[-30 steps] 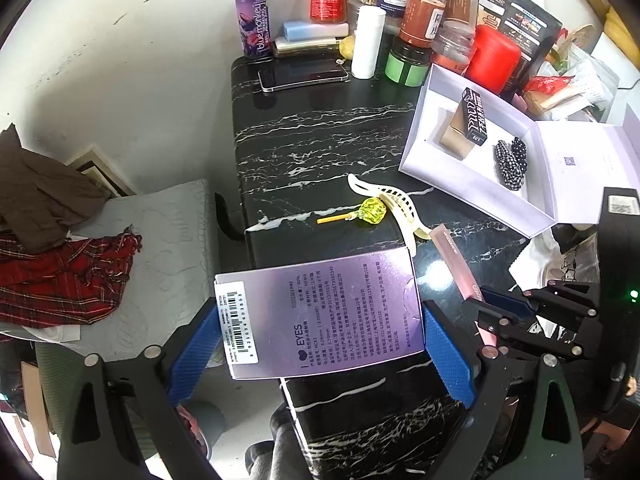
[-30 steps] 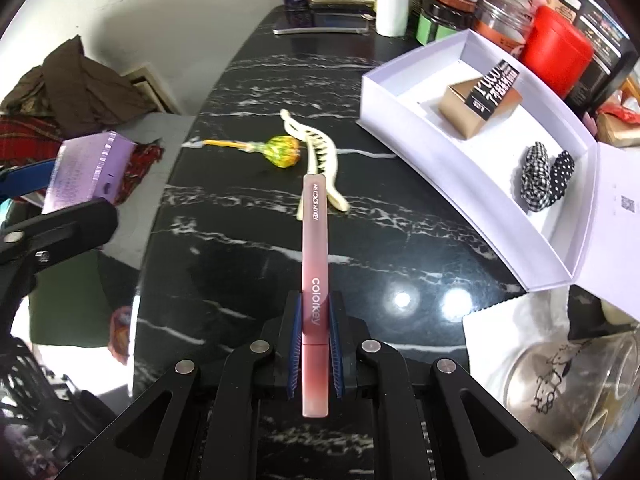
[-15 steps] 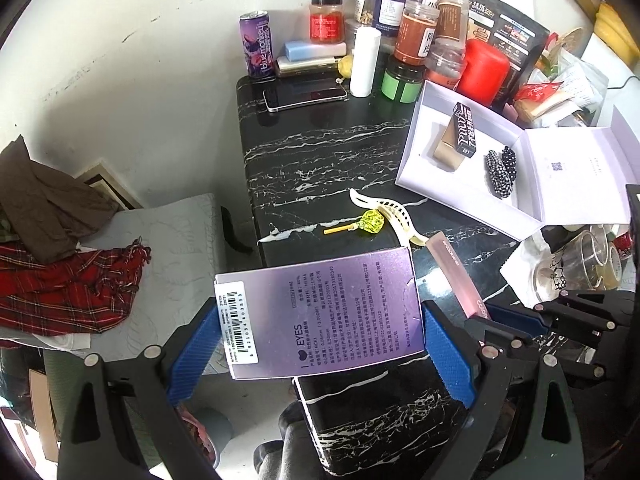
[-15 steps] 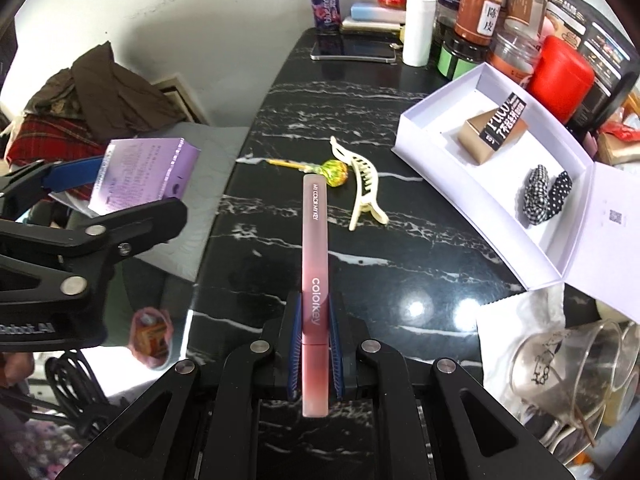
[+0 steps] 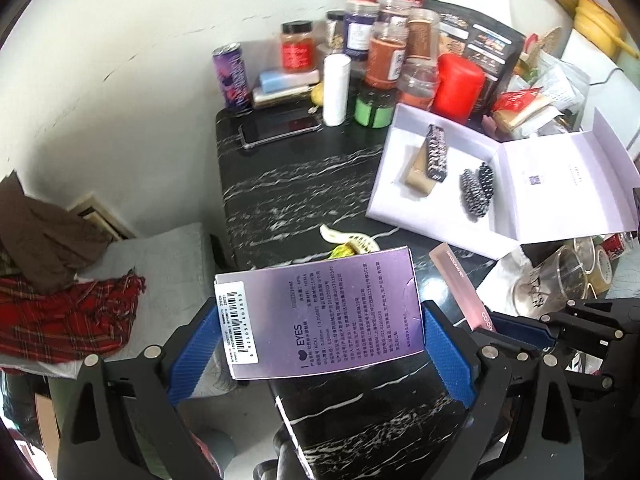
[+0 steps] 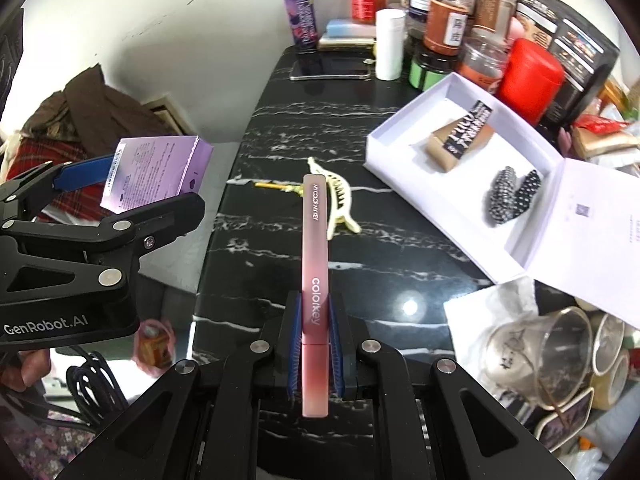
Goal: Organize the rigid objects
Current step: 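Carry the purple box with the left tool while the right tool carries the pink tube toward the box, then lower the purple box with the left tool while the right tool releases the pink tube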
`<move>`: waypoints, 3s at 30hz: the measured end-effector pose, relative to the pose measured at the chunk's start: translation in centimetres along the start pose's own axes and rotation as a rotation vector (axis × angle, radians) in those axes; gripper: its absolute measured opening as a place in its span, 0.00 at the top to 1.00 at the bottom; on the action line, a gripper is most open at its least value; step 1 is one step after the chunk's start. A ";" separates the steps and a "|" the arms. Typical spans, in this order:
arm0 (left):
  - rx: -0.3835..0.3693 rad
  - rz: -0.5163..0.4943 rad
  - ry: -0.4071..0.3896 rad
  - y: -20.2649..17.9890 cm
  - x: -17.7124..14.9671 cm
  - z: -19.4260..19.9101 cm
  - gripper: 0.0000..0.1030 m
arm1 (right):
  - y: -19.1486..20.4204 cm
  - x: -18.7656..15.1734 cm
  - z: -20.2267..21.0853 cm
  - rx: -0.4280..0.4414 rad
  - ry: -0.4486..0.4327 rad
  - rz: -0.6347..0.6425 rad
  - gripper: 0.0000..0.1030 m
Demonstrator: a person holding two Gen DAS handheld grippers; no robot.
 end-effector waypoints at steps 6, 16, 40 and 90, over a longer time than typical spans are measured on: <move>-0.028 -0.046 -0.008 -2.2 1.7 -0.1 0.06 | -1.9 0.5 1.4 -0.019 -0.006 -0.047 0.87; -0.056 -0.100 -0.028 -4.8 4.5 -0.3 0.06 | -5.4 2.2 3.4 -0.056 -0.036 -0.102 0.87; -0.071 -0.163 -0.039 -9.8 11.9 -4.8 0.06 | -13.2 6.9 3.4 -0.103 -0.079 -0.142 0.87; -0.155 -0.316 0.054 -16.9 19.5 -19.5 0.06 | -25.4 11.3 -5.7 -0.180 -0.015 -0.372 0.87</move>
Point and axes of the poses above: each gripper's, at about its wrist camera, not at the fingertips, and z roughly against the way its jaws point, y to its left, x to its top, the point moved 3 cm from there along -z, roughly the way its jaws point, and after that the axes turned 1 degree about -x, right-handed, at the moved point
